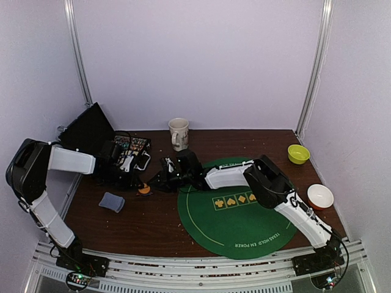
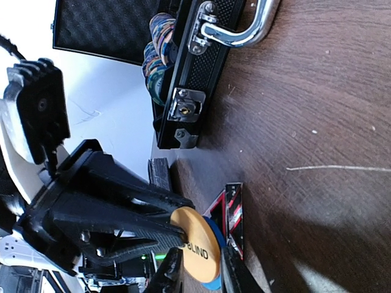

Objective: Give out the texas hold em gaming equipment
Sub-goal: Pick up the big blind button from the center of the board.

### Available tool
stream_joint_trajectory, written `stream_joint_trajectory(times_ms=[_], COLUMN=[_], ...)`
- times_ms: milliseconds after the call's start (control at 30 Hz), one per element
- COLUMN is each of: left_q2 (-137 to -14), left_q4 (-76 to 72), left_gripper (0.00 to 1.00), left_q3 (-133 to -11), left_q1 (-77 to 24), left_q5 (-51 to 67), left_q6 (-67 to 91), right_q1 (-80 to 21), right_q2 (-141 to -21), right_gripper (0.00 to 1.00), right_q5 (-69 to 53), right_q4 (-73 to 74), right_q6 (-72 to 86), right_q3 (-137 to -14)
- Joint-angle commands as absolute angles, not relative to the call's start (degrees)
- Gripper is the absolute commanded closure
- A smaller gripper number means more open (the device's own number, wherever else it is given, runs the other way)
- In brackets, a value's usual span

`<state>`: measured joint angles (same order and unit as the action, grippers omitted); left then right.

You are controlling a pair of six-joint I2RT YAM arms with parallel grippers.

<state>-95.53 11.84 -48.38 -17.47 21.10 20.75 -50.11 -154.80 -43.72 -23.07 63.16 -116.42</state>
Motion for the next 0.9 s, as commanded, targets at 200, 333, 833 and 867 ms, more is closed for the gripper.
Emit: stream_joint_trajectory(times_ms=[200,333,833,867], left_q2=[-93.5,-92.6,-85.7,-85.0], left_q4=[13.9,13.5,12.6,12.8], left_gripper=[1.0,1.0,1.0,1.0], left_q3=[-47.2,-47.2,-48.3,-48.4], left_q1=[-17.8,-17.8,-17.8,-17.8], left_q5=[22.4,23.6,24.2,24.3], left_q6=[19.9,19.8,18.3,17.9], right_q1=[-49.3,-49.1,-48.4,-48.0], right_q2=[-151.3,-150.4,-144.2,-142.9], right_gripper=[0.76,0.75,0.68,0.67], right_q5=[-41.9,-41.3,-48.2,-48.7], right_q4=[-15.4,-14.4,-20.6,-22.2], right_q6=[55.6,53.6,47.5,46.9], right_q3=[-114.3,-114.5,-110.1,-108.7])
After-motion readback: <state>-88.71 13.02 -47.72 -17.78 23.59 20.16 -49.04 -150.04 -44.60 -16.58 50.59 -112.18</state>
